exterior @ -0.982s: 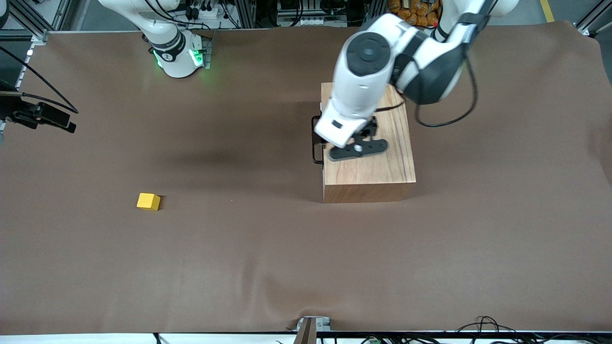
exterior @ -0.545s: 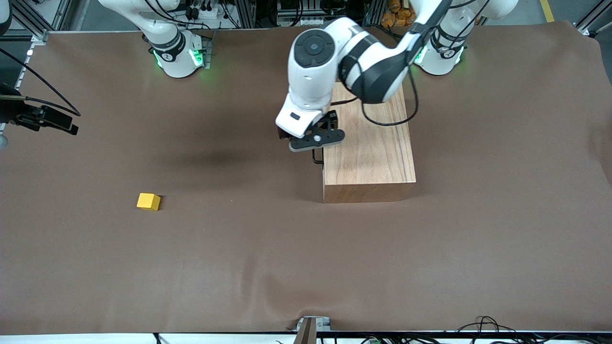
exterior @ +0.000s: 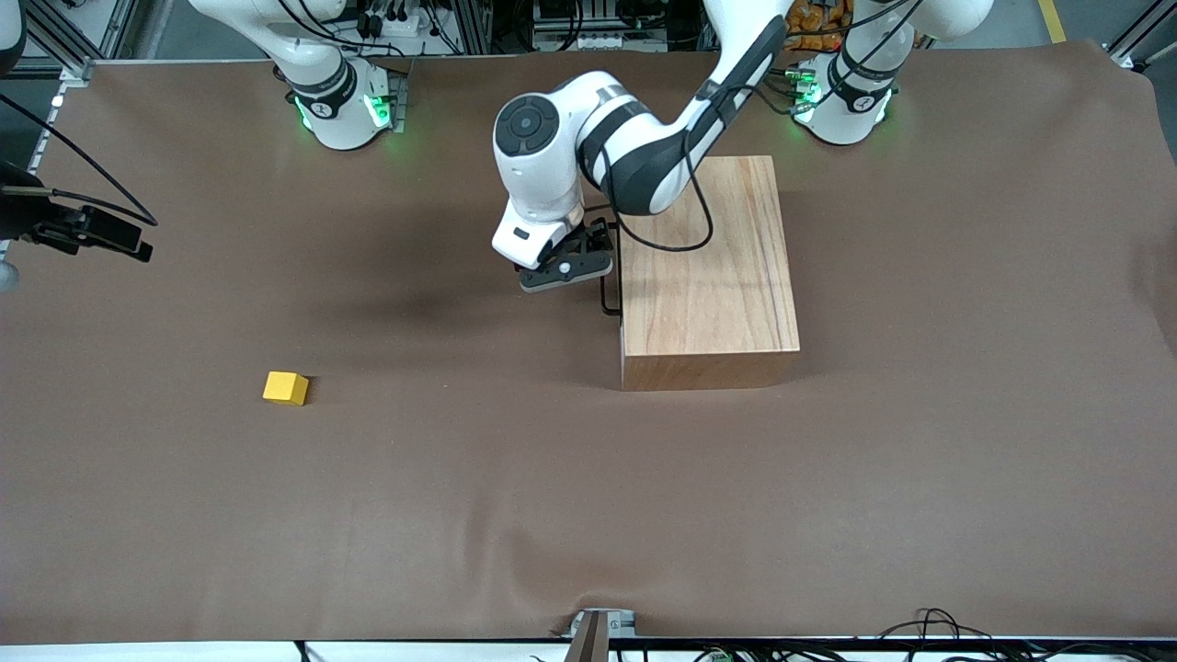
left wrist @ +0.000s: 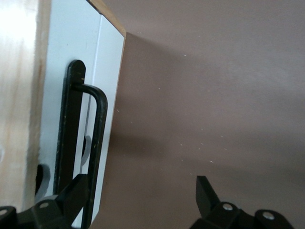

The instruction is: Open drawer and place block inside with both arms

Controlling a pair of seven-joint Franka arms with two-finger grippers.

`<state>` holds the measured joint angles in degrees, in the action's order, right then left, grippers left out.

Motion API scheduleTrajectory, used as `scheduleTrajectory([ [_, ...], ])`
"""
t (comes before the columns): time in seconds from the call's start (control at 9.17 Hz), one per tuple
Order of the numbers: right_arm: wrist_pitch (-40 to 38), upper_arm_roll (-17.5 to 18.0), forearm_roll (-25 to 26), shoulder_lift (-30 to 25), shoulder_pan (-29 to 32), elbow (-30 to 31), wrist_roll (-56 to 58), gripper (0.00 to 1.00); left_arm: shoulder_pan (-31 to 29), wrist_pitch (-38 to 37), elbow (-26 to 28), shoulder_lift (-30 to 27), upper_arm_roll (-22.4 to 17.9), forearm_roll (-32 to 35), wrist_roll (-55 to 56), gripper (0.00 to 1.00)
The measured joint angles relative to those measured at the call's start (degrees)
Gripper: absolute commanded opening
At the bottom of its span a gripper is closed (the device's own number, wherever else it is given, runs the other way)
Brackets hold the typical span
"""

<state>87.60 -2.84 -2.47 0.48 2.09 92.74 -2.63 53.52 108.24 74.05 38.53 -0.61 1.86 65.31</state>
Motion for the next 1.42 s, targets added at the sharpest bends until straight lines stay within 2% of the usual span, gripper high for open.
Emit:
scheduleTrajectory([
  [0.33, 0.16, 0.03, 0.0, 0.08, 0.0, 0.0, 0.02, 1.0, 0.5, -1.2, 0.01, 1.09, -0.02, 3.12, 0.0, 1.0],
  [0.98, 0.42, 0.11, 0.0, 0.25, -0.01, 0.02, 0.03, 1.0, 2.28, -1.88, 0.05, 3.57, -0.02, 3.63, -0.21, 1.0],
  [1.42, 3.09, 0.12, 0.0, 3.8, -0.01, 0.05, 0.03, 1.0, 3.72, 0.12, -0.27, 4.37, 0.27, 3.68, 0.31, 1.0],
])
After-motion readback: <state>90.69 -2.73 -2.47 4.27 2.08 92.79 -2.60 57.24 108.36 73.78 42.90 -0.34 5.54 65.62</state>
